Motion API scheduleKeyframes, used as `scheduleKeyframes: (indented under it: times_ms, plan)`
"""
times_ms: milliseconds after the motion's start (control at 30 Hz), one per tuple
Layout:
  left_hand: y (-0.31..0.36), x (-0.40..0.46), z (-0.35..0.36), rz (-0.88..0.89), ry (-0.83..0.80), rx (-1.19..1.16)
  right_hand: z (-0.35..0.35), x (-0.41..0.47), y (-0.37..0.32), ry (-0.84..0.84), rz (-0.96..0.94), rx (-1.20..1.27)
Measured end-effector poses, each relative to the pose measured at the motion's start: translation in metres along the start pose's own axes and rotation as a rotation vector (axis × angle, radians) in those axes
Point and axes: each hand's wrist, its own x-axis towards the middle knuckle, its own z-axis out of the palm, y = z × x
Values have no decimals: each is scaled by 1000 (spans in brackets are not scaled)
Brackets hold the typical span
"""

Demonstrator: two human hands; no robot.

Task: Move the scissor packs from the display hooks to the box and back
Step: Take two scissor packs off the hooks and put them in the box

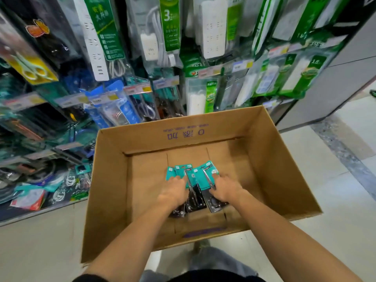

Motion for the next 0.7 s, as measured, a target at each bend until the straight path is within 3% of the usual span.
scheduleKeyframes:
  times_ms: [300,467,700]
  plan:
    - [13,18,26,-237,-30,-127,-2,28,17,-94,-21,-89]
    - [18,25,34,-250,-23,-136,-10,39,28,-116,-18,76]
    - [6,27,33,-341,44,-488,-17,50,45,-237,-18,477]
